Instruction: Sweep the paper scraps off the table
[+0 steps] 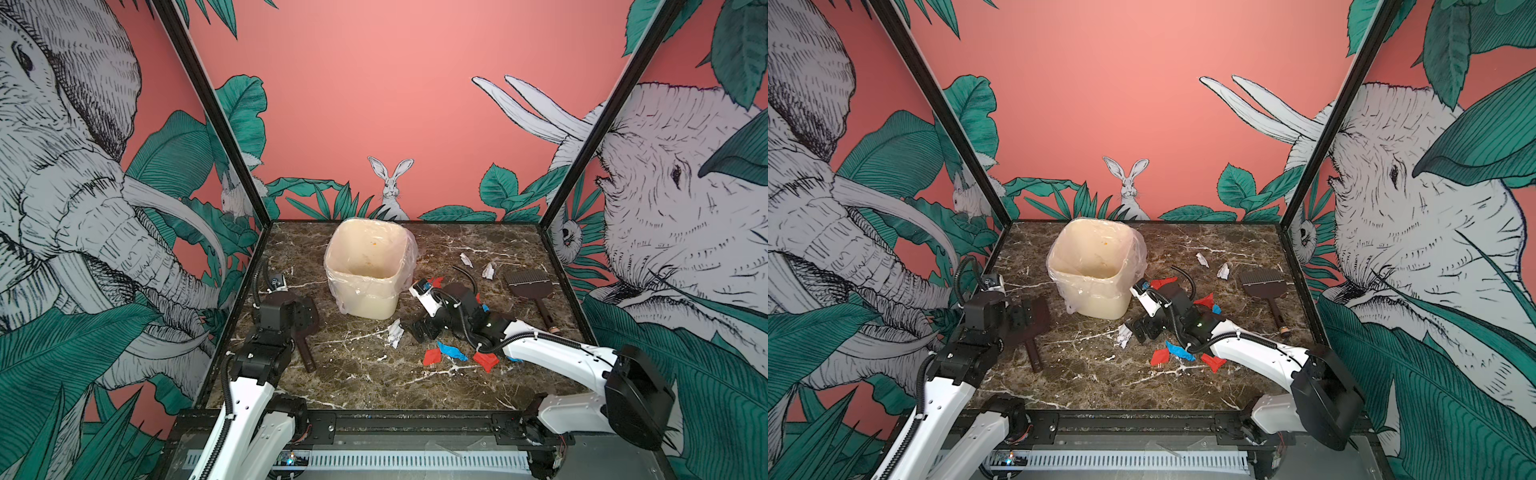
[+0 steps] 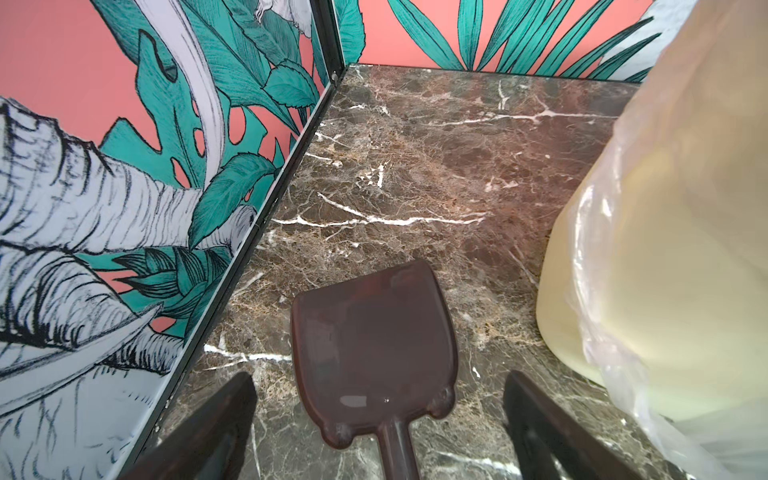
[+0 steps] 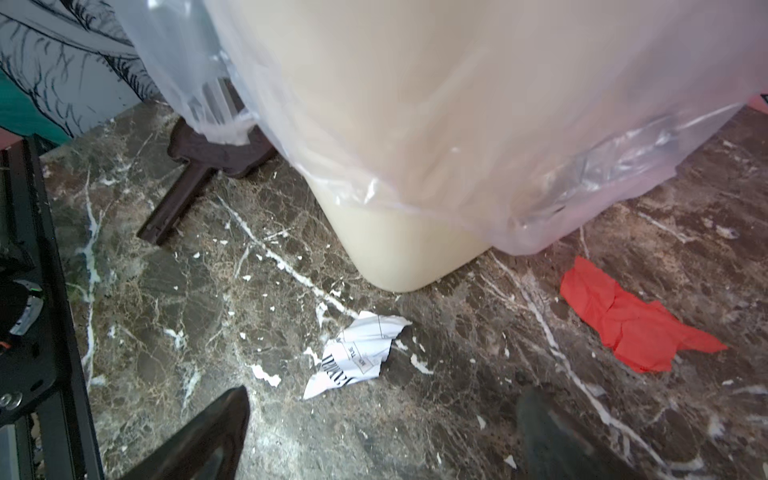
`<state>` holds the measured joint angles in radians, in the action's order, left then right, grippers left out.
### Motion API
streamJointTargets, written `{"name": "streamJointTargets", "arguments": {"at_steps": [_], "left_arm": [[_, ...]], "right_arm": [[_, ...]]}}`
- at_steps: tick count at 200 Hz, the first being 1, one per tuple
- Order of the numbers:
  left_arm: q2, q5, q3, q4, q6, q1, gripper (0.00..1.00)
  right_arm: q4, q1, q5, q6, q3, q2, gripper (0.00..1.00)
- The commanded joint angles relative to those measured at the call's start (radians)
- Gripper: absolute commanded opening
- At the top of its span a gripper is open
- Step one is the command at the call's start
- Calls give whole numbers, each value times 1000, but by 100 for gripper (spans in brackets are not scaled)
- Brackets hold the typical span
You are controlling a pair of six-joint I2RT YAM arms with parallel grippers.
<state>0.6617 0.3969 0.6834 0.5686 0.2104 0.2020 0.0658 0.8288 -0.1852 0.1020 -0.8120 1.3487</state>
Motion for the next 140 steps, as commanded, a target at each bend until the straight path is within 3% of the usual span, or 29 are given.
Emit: {"name": "streamJointTargets", "arguments": {"at_steps": [1, 64, 140], "left_arm": [[-7, 9, -16, 25, 32, 27, 95], [-15, 33, 1, 34, 11, 62, 95], [-38, 28, -8, 53, 6, 71, 96]], "right_arm": [[174, 0, -46, 43, -29, 38, 100], [414, -1, -16, 123, -57, 168, 100], [518, -12, -53, 135, -183, 363, 100]]}}
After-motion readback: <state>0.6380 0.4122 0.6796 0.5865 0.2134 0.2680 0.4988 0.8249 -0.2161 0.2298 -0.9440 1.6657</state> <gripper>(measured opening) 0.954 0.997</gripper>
